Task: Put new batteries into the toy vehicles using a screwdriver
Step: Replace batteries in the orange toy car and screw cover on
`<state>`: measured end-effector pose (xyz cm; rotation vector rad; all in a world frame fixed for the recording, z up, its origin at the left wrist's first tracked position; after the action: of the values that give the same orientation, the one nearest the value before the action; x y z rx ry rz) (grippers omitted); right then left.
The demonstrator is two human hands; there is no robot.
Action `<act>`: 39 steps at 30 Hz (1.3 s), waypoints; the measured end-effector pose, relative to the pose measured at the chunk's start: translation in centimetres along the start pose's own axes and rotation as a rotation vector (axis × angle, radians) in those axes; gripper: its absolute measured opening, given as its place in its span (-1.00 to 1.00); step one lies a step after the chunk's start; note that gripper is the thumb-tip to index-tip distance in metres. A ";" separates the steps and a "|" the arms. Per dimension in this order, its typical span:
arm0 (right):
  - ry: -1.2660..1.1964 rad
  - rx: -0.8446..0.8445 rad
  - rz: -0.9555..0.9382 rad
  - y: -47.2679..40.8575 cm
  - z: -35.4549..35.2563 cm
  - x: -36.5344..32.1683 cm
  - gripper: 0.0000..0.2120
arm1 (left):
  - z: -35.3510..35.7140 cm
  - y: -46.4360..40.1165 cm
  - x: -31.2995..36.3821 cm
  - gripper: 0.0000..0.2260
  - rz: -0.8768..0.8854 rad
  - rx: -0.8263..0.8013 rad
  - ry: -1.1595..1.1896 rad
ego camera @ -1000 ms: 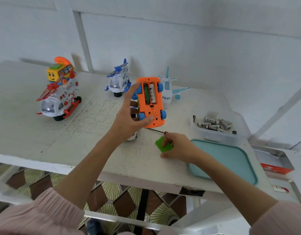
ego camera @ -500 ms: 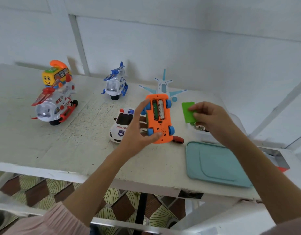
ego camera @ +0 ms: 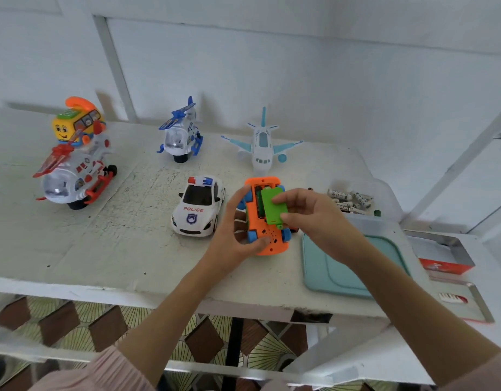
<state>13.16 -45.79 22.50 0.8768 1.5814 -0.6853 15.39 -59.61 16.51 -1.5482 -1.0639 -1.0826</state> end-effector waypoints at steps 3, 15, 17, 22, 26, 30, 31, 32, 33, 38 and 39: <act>0.009 0.003 -0.004 -0.3 0.2 0.1 -0.76 | 0.0 0.0 -0.2 -0.32 0.003 0.011 -0.007; 0.049 0.077 0.019 -0.6 -0.1 -0.2 -0.77 | 0.0 0.1 -0.8 -0.24 0.024 0.008 0.000; 0.033 0.081 0.022 -0.6 -0.1 -0.2 -0.78 | 0.0 0.1 -0.8 -0.25 0.021 0.005 0.004; -0.028 0.081 0.033 -0.6 -0.2 0.0 -0.78 | 0.0 0.1 -0.7 -0.27 0.021 -0.003 -0.006; -0.010 0.071 0.026 -0.6 -0.1 -0.1 -0.78 | 0.0 0.1 -0.8 -0.25 0.019 -0.005 -0.012; -0.015 -0.008 0.022 -0.6 0.2 -0.4 -0.71 | 0.0 0.2 -0.7 -0.27 0.017 -0.010 0.025; -0.025 -0.028 0.023 -0.5 0.2 -0.4 -0.69 | 0.1 0.2 -0.6 -0.27 0.018 -0.013 0.028; -0.028 -0.046 0.022 -0.5 0.3 -0.5 -0.67 | 0.1 0.2 -0.6 -0.27 0.020 -0.017 0.028; -0.018 -0.058 0.017 -0.5 0.3 -0.6 -0.66 | 0.1 0.2 -0.6 -0.27 0.020 -0.017 0.028; 0.293 -0.011 -0.041 -0.7 0.2 -1.2 -0.66 | 0.1 0.2 -0.8 -0.24 0.002 -0.015 0.031; 0.406 0.010 -0.061 -0.8 0.2 -1.2 -0.67 | 0.1 0.2 -0.8 -0.24 0.000 -0.013 0.031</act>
<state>12.70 -46.62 23.60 1.0239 1.9724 -0.5810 15.44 -59.65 15.69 -1.5367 -1.0371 -1.1120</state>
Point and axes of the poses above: each hand's wrist, its own y-axis away from the middle knuckle, its own z-axis out of the palm, x = y × z, the point moved 7 cm from there along -y, towards the middle knuckle, and after that the axes turned 9 degrees about -x, right-handed, at the moved point
